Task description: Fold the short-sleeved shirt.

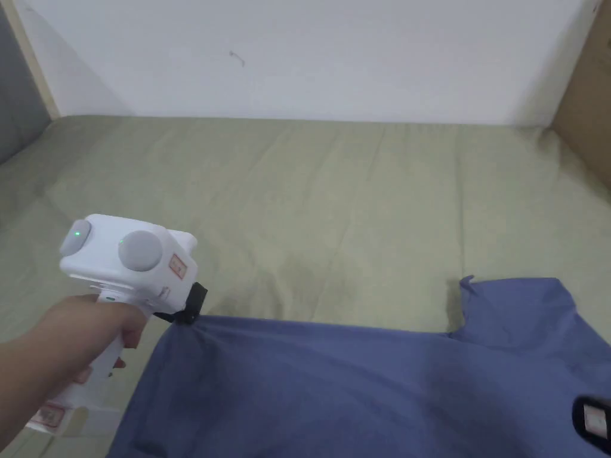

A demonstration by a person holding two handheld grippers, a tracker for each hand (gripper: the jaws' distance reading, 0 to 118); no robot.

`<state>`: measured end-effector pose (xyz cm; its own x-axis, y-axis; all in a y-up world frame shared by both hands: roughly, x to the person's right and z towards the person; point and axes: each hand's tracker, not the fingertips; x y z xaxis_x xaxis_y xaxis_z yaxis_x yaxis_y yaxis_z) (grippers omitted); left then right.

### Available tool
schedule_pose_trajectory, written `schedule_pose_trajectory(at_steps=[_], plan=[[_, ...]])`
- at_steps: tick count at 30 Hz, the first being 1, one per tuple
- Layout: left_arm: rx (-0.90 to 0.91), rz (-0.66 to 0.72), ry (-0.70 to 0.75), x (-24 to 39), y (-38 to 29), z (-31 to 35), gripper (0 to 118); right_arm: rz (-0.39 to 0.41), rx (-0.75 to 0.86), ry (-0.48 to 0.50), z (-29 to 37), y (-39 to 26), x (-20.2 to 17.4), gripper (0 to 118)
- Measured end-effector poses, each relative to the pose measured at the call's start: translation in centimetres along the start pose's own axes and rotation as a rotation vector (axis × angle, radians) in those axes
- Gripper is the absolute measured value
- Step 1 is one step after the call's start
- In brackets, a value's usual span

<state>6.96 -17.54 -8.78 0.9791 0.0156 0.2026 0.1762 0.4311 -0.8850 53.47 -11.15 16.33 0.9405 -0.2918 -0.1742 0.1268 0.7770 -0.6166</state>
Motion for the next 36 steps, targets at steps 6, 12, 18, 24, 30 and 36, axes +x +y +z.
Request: schedule_pose_trajectory(at_steps=[6, 12, 18, 24, 30, 36], plan=[[0.077, -0.04, 0.008, 0.8, 0.6, 2.8, 0, 0.02, -0.01, -0.239, -5.8, 10.4, 8.1, 0], [0.139, -0.015, -0.002, 0.5, -0.1, 4.0, 0, -0.127, -0.471, -0.296, -16.5, 14.8, 16.7, 104], [0.14, 0.03, -0.037, -0.3, -1.2, 3.5, 0, -0.149, -0.589, -0.348, -22.6, 11.6, 18.8, 99], [0.094, -0.004, -0.016, -0.7, -2.2, 2.0, 0, -0.1, -0.6, -0.379, -24.2, 10.3, 18.8, 68], [0.093, 0.025, -0.025, -0.4, -3.2, 2.3, 0, -0.129, -0.502, -0.371, -19.8, 12.0, 17.9, 0], [0.133, 0.023, -0.011, 0.0, -3.7, 5.6, 0, -0.21, -0.374, -0.281, -12.3, 13.6, 16.0, 0]])
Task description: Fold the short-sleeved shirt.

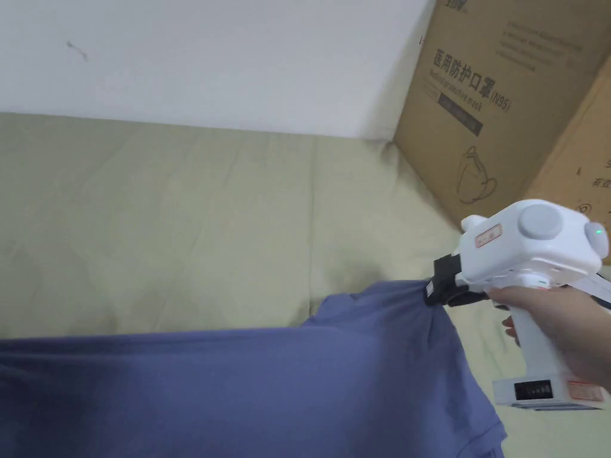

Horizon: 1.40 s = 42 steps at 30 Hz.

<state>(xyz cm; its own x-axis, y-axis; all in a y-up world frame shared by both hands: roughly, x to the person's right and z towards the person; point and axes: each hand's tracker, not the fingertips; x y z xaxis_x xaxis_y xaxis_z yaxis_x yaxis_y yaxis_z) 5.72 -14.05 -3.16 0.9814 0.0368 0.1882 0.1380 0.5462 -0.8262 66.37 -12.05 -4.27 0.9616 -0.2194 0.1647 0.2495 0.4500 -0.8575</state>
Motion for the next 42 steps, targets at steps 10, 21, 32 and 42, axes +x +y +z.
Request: schedule_pose_trajectory(at_steps=[10, 21, 32, 42], plan=[[0.113, -0.003, 0.004, 0.6, 1.7, 8.1, 0, 0.1, 0.162, 0.026, 13.2, -0.7, -1.9, 0], [0.197, -0.008, 0.013, 1.1, 3.7, 9.9, 0, 0.073, 0.263, 0.034, 15.2, 0.5, -2.0, 0], [0.055, -0.024, -0.072, 2.5, -14.5, 5.2, 0, 0.072, 0.072, -0.024, 8.1, -20.4, 4.7, 0], [0.078, 0.152, -0.121, 1.7, -22.3, 4.9, 3, -0.022, 0.095, -0.012, 5.6, -27.6, 7.2, 1]])
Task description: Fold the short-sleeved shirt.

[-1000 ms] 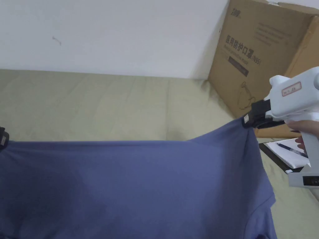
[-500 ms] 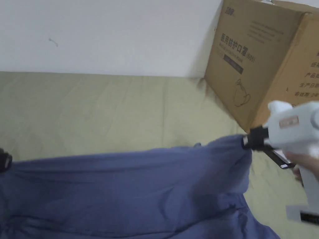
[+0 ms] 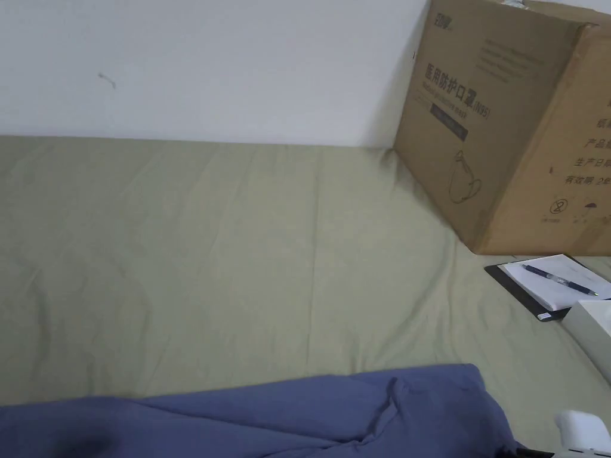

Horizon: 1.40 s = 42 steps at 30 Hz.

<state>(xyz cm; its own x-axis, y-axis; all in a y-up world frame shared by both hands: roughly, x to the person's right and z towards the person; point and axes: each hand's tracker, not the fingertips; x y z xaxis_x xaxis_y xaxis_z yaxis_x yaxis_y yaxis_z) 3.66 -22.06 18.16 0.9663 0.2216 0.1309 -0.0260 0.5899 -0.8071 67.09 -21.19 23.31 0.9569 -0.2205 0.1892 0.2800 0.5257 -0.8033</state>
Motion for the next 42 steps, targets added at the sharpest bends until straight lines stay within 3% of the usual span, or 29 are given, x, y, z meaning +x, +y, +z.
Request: schedule_pose_trajectory(at_steps=[1, 3, 4, 5, 6, 9, 13, 15, 16, 17, 18, 19, 21, 23, 25, 33, 35, 37, 40, 42], plan=[[0.017, -0.006, 0.002, -0.1, 0.1, 0.4, 12, 0.0, 0.008, -0.005, 0.0, 0.1, 0.0, 15], [0.073, -0.041, 0.029, -0.1, 0.5, 1.5, 81, 0.01, 0.04, -0.02, 0.8, 0.2, -0.3, 62], [0.115, -0.052, 0.018, 0.3, 0.8, 2.4, 111, 0.012, 0.067, -0.024, 1.4, 0.4, -0.5, 99], [0.161, -0.058, 0.014, 0.4, 1.1, 3.7, 115, 0.011, 0.084, -0.034, 2.1, 0.6, -0.7, 112], [0.239, -0.056, -0.029, 0.4, 1.4, 5.3, 114, 0.006, 0.112, -0.031, 3.2, 0.9, -1.0, 115], [0.318, -0.071, -0.014, 2.0, 2.6, 9.3, 115, 0.007, 0.253, 0.063, 7.6, 1.6, -2.9, 115], [0.462, -0.058, -0.028, 5.3, 3.8, 14.6, 115, 0.039, 0.434, 0.221, 14.2, 2.1, -8.1, 114], [0.53, -0.032, -0.036, 6.8, 3.7, 16.7, 110, 0.082, 0.595, 0.257, 17.2, 1.3, -11.2, 105], [0.583, -0.02, -0.042, 7.8, 3.7, 17.5, 99, 0.098, 0.689, 0.272, 18.4, 0.5, -12.5, 86], [0.656, -0.019, -0.029, 8.7, 3.1, 18.4, 61, 0.114, 0.783, 0.26, 19.5, -0.3, -14.0, 58], [0.735, -0.05, -0.001, 9.6, 2.5, 19.1, 15, 0.135, 0.872, 0.226, 20.3, -1.3, -15.4, 21], [0.789, -0.07, 0.035, 10.4, 1.9, 19.4, 0, 0.152, 0.942, 0.176, 20.7, -2.2, -16.8, 0], [0.895, -0.029, 0.128, 11.8, 1.0, 20.5, 0, 0.177, 1.065, 0.026, 20.9, -3.9, -18.9, 0], [0.95, 0.015, 0.107, 11.9, 0.3, 21.6, 0, 0.215, 1.097, 0.05, 20.5, -4.8, -19.8, 0], [0.991, 0.012, 0.206, 12.3, -0.2, 21.7, 0, 0.252, 1.104, 0.001, 20.3, -5.5, -20.8, 0], [0.911, -0.116, 0.225, 13.1, 0.0, 20.8, 0, 0.244, 1.071, 0.032, 20.2, -5.1, -20.5, 0], [0.784, -0.12, 0.13, 11.2, 2.3, 20.3, 0, 0.239, 1.044, 0.051, 20.4, -4.6, -20.1, 0], [0.497, -0.064, -0.027, 8.3, 5.8, 18.4, 0, 0.242, 1.004, 0.065, 20.4, -4.3, -19.9, 0], [0.099, 0.194, -0.244, 1.6, 9.2, 13.2, 0, 0.279, 0.917, 0.091, 20.1, -4.0, -19.9, 0], [-0.01, 0.344, -0.351, -2.6, 9.3, 9.1, 0, 0.319, 0.874, 0.088, 19.4, -3.9, -20.2, 0]])
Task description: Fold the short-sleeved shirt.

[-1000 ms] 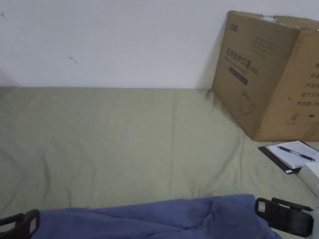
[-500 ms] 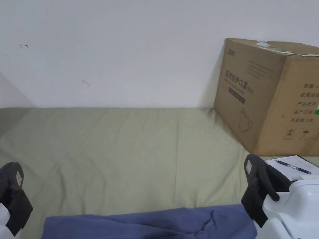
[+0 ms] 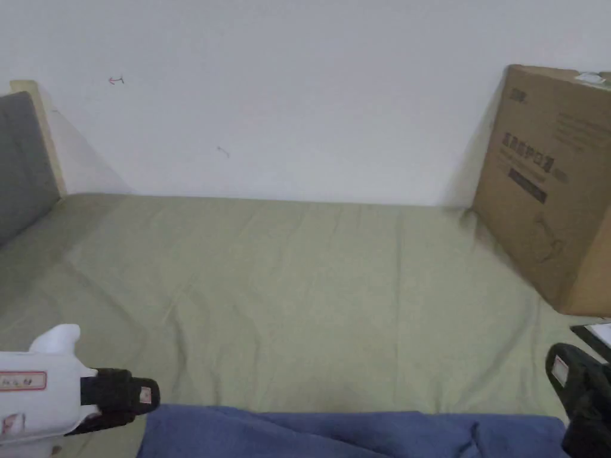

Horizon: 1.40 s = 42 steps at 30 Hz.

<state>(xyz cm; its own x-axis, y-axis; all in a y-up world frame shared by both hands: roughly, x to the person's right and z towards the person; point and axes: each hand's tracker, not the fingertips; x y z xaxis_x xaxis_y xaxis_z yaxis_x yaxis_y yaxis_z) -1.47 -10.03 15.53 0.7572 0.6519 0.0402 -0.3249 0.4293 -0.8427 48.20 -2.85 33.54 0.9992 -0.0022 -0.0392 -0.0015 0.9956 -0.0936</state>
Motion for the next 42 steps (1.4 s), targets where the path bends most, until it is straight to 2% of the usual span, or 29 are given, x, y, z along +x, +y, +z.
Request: schedule_pose_trajectory(at_steps=[1, 2, 3, 4, 5, 8, 13, 15, 17, 21, 22, 24, 25, 27, 28, 30, 32, 34, 36, 37, 39, 41, 42], plan=[[-0.053, 0.021, 0.002, -1.8, 0.8, -1.1, 4, 0.006, -0.015, -0.002, -0.2, -0.1, -0.2, 0], [-0.086, 0.023, 0.016, -3.6, 0.9, -2.0, 23, 0.009, -0.031, -0.001, -0.6, -0.2, -0.4, 0], [-0.104, 0.022, 0.021, -5.2, 1.2, -3.0, 59, 0.004, -0.045, 0.008, -1.1, -0.4, -0.6, 0], [-0.119, 0.029, 0.026, -6.6, 1.5, -4.0, 102, -0.003, -0.062, 0.022, -1.6, -0.5, -0.8, 0], [-0.137, 0.082, 0.002, -8.0, 1.6, -5.1, 118, -0.006, -0.075, 0.033, -2.0, -0.6, -1.1, 0], [-0.185, 0.172, -0.191, -11.0, 1.4, -7.1, 118, 0.008, -0.102, 0.04, -4.0, -0.9, -2.2, 0], [-0.316, 0.237, -0.261, -13.4, 0.0, -10.6, 118, -0.001, -0.168, 0.105, -6.0, -1.5, -4.2, 0], [-0.358, 0.261, -0.388, -13.7, -0.3, -13.0, 118, 0.008, -0.19, 0.122, -6.7, -1.9, -4.9, 0], [-0.349, 0.25, -0.462, -12.9, -0.3, -14.1, 118, 0.017, -0.202, 0.136, -7.1, -2.1, -5.5, 0], [-0.269, 0.299, -0.488, -12.3, -0.5, -15.7, 115, 0.02, -0.227, 0.163, -7.8, -2.8, -6.3, 0], [-0.239, 0.288, -0.47, -14.1, 0.2, -15.9, 95, 0.018, -0.237, 0.168, -7.9, -3.0, -6.5, 0], [-0.188, 0.238, -0.223, -14.5, 0.6, -15.7, 6, 0.004, -0.256, 0.179, -7.9, -3.3, -6.7, 0], [-0.198, 0.2, -0.079, -14.7, 0.4, -15.6, 6, -0.011, -0.263, 0.189, -7.7, -3.4, -6.6, 0], [-0.225, 0.188, -0.194, -13.5, -0.5, -14.5, 6, -0.022, -0.273, 0.199, -7.6, -3.5, -6.6, 0], [-0.225, 0.113, -0.113, -12.8, 0.1, -13.5, 6, -0.022, -0.276, 0.198, -7.4, -3.5, -6.6, 0], [-0.234, 0.013, -0.04, -10.8, 0.2, -11.0, 6, -0.029, -0.277, 0.197, -6.8, -3.5, -6.3, 0], [-0.231, -0.107, 0.123, -8.7, 0.3, -8.7, 6, -0.054, -0.27, 0.208, -6.2, -3.4, -5.9, 0], [-0.229, -0.23, 0.349, -6.5, 0.6, -7.0, 6, -0.066, -0.26, 0.21, -5.4, -3.4, -5.7, 0], [-0.222, -0.341, 0.562, -4.0, 0.0, -6.4, 6, -0.05, -0.239, 0.204, -4.8, -3.3, -5.2, 0], [-0.211, -0.398, 0.612, -2.8, -0.4, -6.4, 6, -0.036, -0.223, 0.192, -4.5, -3.3, -4.9, 0], [-0.199, -0.478, 0.614, 0.5, -1.2, -7.0, 6, -0.03, -0.204, 0.183, -4.0, -3.0, -4.0, 0], [-0.254, -0.465, 0.511, 3.7, -2.1, -8.9, 6, -0.044, -0.19, 0.168, -3.5, -2.7, -3.1, 0], [-0.274, -0.413, 0.417, 5.0, -2.1, -9.9, 6, -0.056, -0.185, 0.156, -3.2, -2.6, -2.6, 0]])
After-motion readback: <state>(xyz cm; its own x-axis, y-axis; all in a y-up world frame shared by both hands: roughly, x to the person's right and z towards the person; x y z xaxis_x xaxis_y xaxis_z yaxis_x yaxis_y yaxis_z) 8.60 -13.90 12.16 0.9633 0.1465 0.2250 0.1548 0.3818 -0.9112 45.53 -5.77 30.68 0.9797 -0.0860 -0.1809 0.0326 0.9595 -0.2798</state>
